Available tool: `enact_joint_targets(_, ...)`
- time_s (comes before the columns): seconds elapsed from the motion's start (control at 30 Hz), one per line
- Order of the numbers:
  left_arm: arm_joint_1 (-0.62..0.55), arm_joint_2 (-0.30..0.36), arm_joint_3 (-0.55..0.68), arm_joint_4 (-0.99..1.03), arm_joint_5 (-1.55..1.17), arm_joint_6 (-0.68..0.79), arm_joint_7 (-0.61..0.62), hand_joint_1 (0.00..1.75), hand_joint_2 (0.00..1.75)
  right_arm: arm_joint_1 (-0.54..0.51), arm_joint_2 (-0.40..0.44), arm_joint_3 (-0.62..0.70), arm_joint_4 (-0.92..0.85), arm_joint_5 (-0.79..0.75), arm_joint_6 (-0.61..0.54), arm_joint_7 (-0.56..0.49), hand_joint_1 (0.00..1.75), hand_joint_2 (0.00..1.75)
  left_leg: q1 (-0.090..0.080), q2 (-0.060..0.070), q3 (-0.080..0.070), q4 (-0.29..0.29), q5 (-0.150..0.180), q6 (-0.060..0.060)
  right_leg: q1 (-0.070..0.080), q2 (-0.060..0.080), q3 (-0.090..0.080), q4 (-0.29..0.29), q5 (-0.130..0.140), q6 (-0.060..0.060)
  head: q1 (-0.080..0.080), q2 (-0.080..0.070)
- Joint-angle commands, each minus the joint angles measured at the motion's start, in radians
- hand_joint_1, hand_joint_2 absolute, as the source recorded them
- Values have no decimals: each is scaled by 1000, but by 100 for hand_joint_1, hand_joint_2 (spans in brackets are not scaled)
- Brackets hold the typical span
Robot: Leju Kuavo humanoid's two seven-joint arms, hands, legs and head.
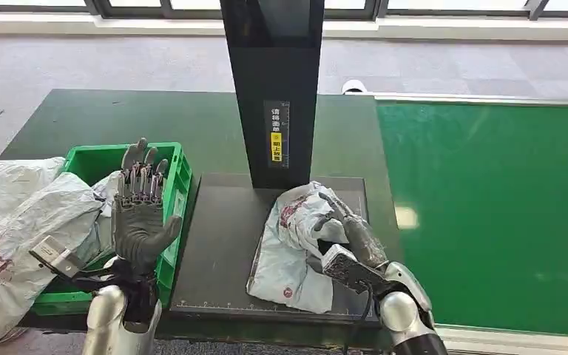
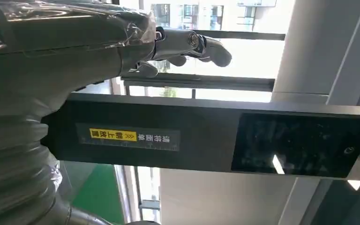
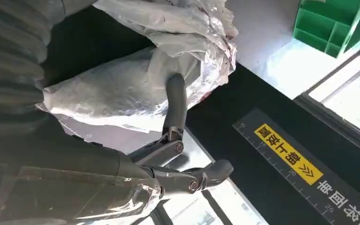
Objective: Moved the parcel from conveyor to table for the left to box.
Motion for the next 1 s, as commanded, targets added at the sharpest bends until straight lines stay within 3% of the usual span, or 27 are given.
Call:
enact_joint_targets(0.03, -38, 21, 12, 58, -5, 5, -2, 0, 175, -31, -19, -23, 36, 1, 5, 3, 0, 175, 0, -1, 1, -1, 1, 0, 0, 0, 1, -1, 1, 0, 0, 0)
enact_joint_targets(0.97, -33, 19, 15, 54, -15, 17, 0, 0, 175, -17, -3, -49, -11, 6, -41, 2, 0, 175, 0, 0, 1, -1, 0, 0, 0, 0, 1, -1, 0, 0, 0, 0)
enact_joint_targets(1.0, -32, 8, 20, 51, -19, 39, 5, 0, 175, 0, 96, -175, -71, -24, -167, -50, 0, 175, 0, -1, 1, -2, 1, 0, 0, 0, 2, -2, 1, 0, 0, 0)
